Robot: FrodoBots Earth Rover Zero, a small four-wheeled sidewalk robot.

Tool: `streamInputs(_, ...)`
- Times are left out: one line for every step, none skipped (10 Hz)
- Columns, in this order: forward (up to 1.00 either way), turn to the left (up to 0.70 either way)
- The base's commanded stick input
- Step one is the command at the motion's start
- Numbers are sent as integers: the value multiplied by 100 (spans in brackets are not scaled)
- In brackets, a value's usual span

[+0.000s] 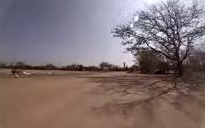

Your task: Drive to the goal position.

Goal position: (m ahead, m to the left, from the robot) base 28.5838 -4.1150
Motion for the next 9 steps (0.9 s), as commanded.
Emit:
streamInputs(100, 0)
streamInputs(100, 0)
streamInputs(100, 0)
streamInputs(100, 0)
streamInputs(100, 0)
streamInputs(100, 0)
streamInputs(100, 0)
streamInputs(100, 0)
streamInputs(100, 0)
